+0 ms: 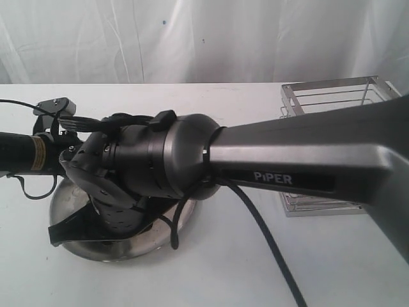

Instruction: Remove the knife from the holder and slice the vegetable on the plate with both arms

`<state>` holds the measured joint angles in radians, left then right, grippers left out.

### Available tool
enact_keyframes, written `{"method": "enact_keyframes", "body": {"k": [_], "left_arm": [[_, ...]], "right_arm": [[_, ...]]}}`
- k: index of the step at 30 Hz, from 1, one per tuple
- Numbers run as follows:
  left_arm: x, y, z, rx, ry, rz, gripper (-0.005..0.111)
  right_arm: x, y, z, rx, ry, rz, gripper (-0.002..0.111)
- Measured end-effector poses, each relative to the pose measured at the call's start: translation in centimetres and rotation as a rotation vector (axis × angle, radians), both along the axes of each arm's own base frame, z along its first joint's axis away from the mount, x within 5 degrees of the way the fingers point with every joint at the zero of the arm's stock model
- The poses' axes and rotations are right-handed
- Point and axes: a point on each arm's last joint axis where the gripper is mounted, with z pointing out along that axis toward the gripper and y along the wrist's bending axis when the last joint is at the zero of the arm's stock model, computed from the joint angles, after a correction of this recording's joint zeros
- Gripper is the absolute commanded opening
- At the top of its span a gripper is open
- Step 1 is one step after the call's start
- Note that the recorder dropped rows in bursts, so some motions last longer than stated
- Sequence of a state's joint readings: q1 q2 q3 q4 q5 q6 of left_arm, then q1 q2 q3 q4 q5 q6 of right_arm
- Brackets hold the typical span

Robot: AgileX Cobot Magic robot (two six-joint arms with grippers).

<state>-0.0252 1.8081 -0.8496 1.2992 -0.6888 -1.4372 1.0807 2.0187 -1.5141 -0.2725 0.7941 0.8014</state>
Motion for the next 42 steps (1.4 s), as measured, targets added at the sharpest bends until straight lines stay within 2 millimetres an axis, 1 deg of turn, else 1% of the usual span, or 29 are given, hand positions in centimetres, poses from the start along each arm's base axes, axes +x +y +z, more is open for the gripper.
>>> {"method": "enact_keyframes", "body": {"k": [8, 15, 21, 23, 27, 33, 42], "left_arm": [[0.0, 0.0, 0.0, 0.017, -0.008, -0.012, 0.0], [0.0, 0.6, -0.4, 0.076, 0.013, 0.027, 0.0], [0.1, 0.5, -1.3, 0.069, 0.039, 0.024, 0.0], [0.2, 0.5, -1.9, 0.066, 0.056, 0.023, 0.0], [0.6, 0.7, -3.1, 0.048, 0.084, 0.029, 0.0], [1.0, 0.8, -4.4, 0.007, 0.114, 0.042, 0.0], [1.3, 0.6, -5.0, -0.063, 0.117, 0.051, 0.0]], "right_arm": [[-0.2, 0.1, 0.0, 0.001, 0.001, 0.002, 0.0], [-0.2, 0.1, -0.1, 0.0, 0.001, 0.002, 0.0], [-0.2, 0.1, -0.1, 0.0, 0.001, 0.002, 0.0], [-0.1, 0.1, 0.0, 0.002, -0.001, 0.003, 0.0], [-0.2, 0.2, -0.9, -0.021, 0.013, 0.0, 0.0], [-0.4, 0.6, -3.9, -0.083, 0.059, -0.002, 0.0], [-0.4, 0.7, -4.3, -0.087, 0.065, -0.012, 0.0]]}}
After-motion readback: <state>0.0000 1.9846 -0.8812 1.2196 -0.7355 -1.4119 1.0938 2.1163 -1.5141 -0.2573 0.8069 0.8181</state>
